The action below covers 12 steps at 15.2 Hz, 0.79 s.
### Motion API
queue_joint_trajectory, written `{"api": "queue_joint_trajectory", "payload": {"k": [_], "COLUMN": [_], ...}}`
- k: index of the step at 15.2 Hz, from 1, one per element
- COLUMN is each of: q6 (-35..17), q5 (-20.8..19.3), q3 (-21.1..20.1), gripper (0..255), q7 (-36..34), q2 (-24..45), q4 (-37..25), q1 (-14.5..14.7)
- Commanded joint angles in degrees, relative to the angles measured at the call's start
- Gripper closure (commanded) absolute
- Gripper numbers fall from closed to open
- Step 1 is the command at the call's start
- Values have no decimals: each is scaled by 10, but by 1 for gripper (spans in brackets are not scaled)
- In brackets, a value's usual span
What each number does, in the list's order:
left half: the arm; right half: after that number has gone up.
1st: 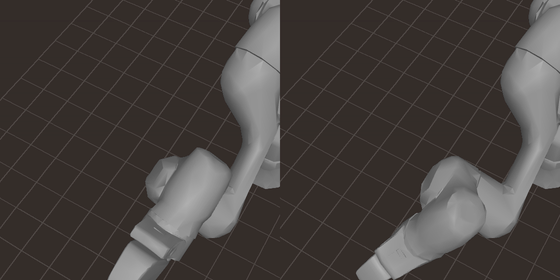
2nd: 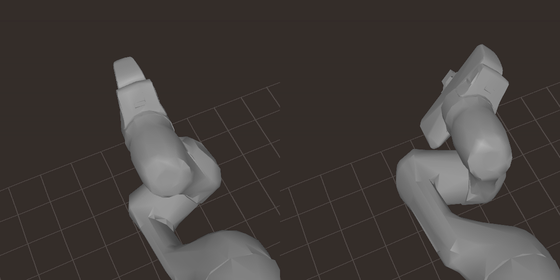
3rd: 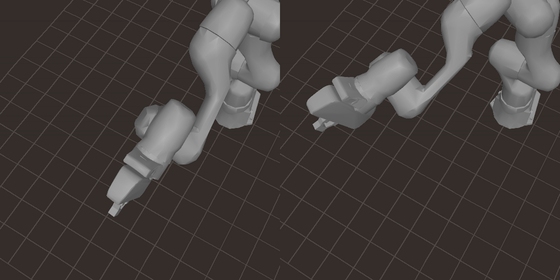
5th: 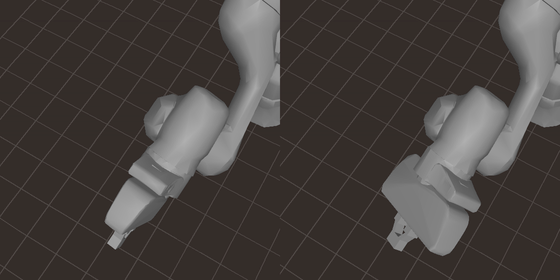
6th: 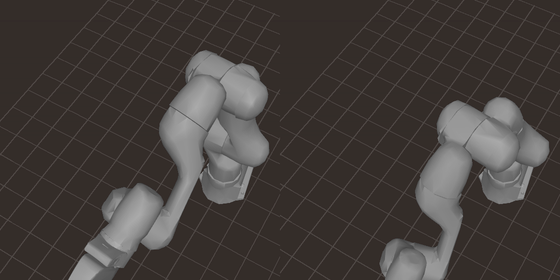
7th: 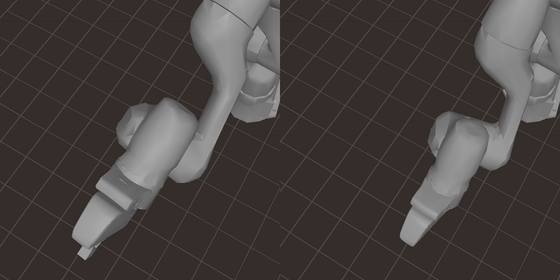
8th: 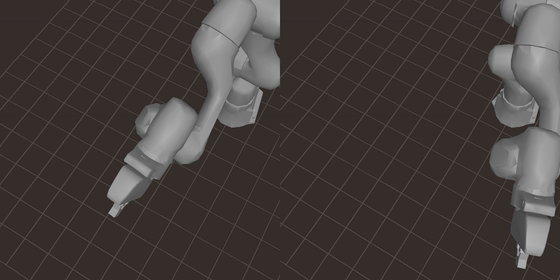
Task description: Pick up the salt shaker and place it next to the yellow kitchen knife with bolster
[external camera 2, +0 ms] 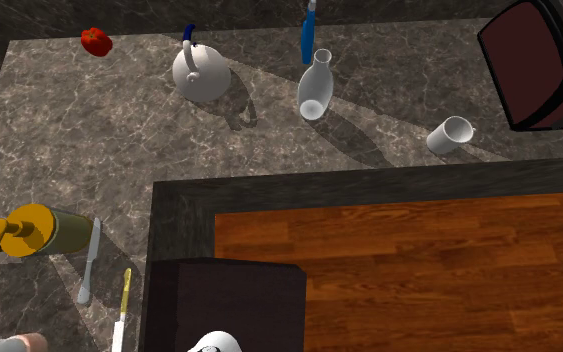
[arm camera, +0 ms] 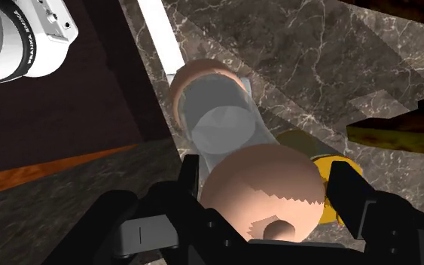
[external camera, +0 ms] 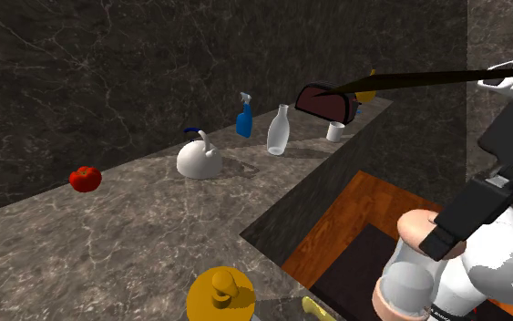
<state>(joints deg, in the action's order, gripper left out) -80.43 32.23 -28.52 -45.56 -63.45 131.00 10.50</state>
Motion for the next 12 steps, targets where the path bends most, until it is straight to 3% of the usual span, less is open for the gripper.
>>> {"api": "queue_joint_trajectory", "payload": {"k": [1, 10, 12], "q6": [8, 31, 28], "q5": [17, 88, 95], "q3": [-22, -124, -133], "gripper": [255, 255, 255], "q7": [-28, -154, -161], "q2": [5, 35, 33], "q4": [-25, -151, -152], "q1": [1, -15, -16]}}
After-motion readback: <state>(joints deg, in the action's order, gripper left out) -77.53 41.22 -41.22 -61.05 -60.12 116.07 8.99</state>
